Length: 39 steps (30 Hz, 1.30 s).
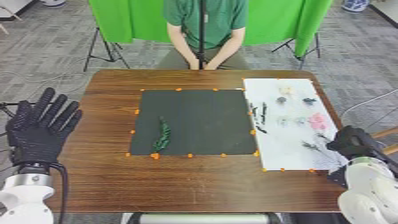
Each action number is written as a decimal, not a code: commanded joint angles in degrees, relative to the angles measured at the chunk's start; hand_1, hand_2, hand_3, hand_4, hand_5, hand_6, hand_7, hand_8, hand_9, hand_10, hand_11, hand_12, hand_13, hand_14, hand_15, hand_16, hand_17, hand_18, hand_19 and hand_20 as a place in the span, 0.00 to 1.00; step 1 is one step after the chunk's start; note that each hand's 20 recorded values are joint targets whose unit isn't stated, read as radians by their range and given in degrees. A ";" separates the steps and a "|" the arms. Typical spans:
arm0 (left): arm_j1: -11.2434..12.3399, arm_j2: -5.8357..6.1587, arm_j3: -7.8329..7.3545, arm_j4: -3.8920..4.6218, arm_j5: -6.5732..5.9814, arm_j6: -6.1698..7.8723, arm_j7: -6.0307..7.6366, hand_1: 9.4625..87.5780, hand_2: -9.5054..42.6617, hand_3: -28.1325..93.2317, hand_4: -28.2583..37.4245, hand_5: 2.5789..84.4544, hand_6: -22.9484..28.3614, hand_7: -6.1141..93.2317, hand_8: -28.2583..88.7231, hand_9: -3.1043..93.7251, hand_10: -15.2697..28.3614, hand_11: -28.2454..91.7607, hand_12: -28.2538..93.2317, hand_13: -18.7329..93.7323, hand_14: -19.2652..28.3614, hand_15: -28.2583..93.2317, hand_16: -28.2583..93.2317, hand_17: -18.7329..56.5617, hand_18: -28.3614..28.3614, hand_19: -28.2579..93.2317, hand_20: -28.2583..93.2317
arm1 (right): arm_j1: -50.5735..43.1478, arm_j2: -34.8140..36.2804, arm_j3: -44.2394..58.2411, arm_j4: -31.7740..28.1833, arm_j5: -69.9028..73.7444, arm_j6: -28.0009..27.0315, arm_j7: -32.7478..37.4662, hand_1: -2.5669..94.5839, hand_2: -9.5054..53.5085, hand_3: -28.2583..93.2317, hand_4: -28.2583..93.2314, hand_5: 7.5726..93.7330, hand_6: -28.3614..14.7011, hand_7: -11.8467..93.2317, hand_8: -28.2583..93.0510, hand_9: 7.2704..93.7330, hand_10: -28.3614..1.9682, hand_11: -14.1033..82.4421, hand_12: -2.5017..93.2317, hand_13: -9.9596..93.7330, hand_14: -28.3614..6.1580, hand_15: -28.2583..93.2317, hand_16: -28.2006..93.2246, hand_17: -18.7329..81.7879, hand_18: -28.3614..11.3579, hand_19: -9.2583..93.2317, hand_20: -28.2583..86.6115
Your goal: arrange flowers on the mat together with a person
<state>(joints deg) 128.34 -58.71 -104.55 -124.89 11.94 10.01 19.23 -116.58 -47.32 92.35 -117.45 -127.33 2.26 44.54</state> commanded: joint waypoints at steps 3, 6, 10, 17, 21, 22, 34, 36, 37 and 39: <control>1.14 -0.39 0.07 0.20 -0.37 -0.08 -0.02 0.21 0.44 0.80 0.00 0.42 0.59 0.17 0.17 0.34 0.67 0.37 0.31 0.40 0.76 0.60 0.21 0.15 0.79 0.54 0.40 | 3.73 2.10 -7.07 -6.32 -2.10 6.47 -2.34 0.59 0.06 0.76 0.00 0.70 0.66 0.55 0.32 0.78 0.61 0.58 0.57 0.72 0.52 0.81 0.61 0.58 0.23 0.94 0.66; 0.93 -0.42 0.39 0.23 -0.51 0.06 -0.06 0.21 0.44 0.80 0.00 0.42 0.59 0.17 0.17 0.35 0.68 0.38 0.31 0.40 0.77 0.61 0.21 0.15 0.79 0.54 0.40 | 8.83 0.72 -13.64 -6.76 -2.48 8.18 -1.68 0.59 0.05 0.76 0.00 0.72 0.67 0.54 0.32 0.80 0.62 0.62 0.55 0.75 0.53 0.82 0.63 0.60 0.22 0.97 0.67; 0.25 -0.04 0.80 0.57 -0.09 -0.13 -0.43 0.21 0.44 0.80 0.00 0.42 0.59 0.17 0.17 0.35 0.68 0.38 0.32 0.40 0.76 0.62 0.21 0.15 0.79 0.54 0.40 | 14.97 -3.31 -20.26 -5.94 -1.42 9.13 -1.71 0.59 0.04 0.76 0.00 0.73 0.67 0.53 0.32 0.80 0.63 0.64 0.55 0.75 0.53 0.82 0.64 0.61 0.22 0.97 0.67; -0.34 0.25 2.31 0.94 -0.11 -0.01 -1.14 0.21 0.44 0.80 0.00 0.42 0.59 0.17 0.17 0.35 0.68 0.38 0.32 0.40 0.76 0.61 0.20 0.15 0.79 0.54 0.40 | 23.62 -9.89 -31.55 -4.19 -0.73 10.34 1.75 0.59 0.04 0.77 0.02 0.73 0.67 0.52 0.33 0.80 0.61 0.65 0.54 0.75 0.51 0.82 0.65 0.62 0.21 0.98 0.67; -0.99 0.92 2.92 1.15 -0.09 0.67 -1.66 0.21 0.44 0.80 0.00 0.42 0.59 0.17 0.17 0.35 0.68 0.38 0.32 0.40 0.76 0.61 0.20 0.15 0.79 0.54 0.40 | 28.78 -14.65 -37.99 -1.39 -0.32 11.20 3.91 0.59 0.03 0.77 0.02 0.74 0.66 0.52 0.34 0.81 0.60 0.65 0.54 0.76 0.50 0.82 0.65 0.62 0.19 0.99 0.66; -0.90 1.09 2.98 1.06 -0.21 0.82 -1.57 0.21 0.44 0.80 0.00 0.42 0.59 0.17 0.17 0.35 0.68 0.38 0.32 0.40 0.76 0.61 0.20 0.15 0.79 0.54 0.40 | 29.48 -16.54 -38.71 -0.55 0.93 10.25 3.08 0.59 0.02 0.77 0.03 0.74 0.66 0.52 0.34 0.81 0.60 0.65 0.54 0.76 0.50 0.82 0.65 0.63 0.18 0.99 0.66; -5.02 3.94 6.93 2.49 -1.11 2.38 -2.82 0.21 0.44 0.80 0.00 0.42 0.59 0.17 0.17 0.35 0.68 0.38 0.32 0.40 0.76 0.60 0.20 0.15 0.79 0.54 0.40 | 36.58 -28.03 -48.86 9.13 0.39 17.30 7.50 0.59 0.01 0.77 0.04 0.76 0.63 0.49 0.35 0.81 0.55 0.64 0.52 0.77 0.46 0.82 0.63 0.64 0.12 1.00 0.62; -5.61 4.23 7.49 2.72 -0.96 2.40 -3.42 0.21 0.44 0.80 0.00 0.42 0.59 0.17 0.17 0.35 0.68 0.38 0.32 0.40 0.76 0.60 0.20 0.15 0.79 0.54 0.40 | 37.11 -29.31 -49.22 10.75 0.70 18.08 9.10 0.59 0.01 0.77 0.04 0.76 0.63 0.49 0.35 0.82 0.54 0.64 0.51 0.77 0.46 0.81 0.62 0.64 0.12 1.00 0.62; -5.65 4.40 7.56 2.68 -0.95 2.41 -3.41 0.21 0.44 0.80 0.00 0.42 0.59 0.17 0.17 0.35 0.68 0.38 0.32 0.40 0.76 0.60 0.20 0.15 0.79 0.54 0.40 | 37.49 -30.11 -49.28 11.72 1.06 18.34 9.39 0.59 0.01 0.77 0.04 0.76 0.63 0.49 0.35 0.82 0.54 0.64 0.51 0.78 0.46 0.81 0.62 0.64 0.11 1.00 0.62; -6.31 4.87 8.04 3.11 -0.74 2.36 -3.89 0.21 0.44 0.80 0.00 0.43 0.59 0.17 0.17 0.35 0.68 0.38 0.32 0.40 0.76 0.60 0.20 0.15 0.79 0.54 0.40 | 38.43 -31.76 -49.91 14.12 1.51 20.56 10.52 0.60 0.01 0.77 0.04 0.76 0.63 0.50 0.35 0.82 0.54 0.64 0.51 0.78 0.45 0.82 0.62 0.64 0.11 1.00 0.62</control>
<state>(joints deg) 123.15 -55.11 -98.02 -122.95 11.40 11.77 16.93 -80.34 -73.90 43.16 -108.48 -126.03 20.22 51.54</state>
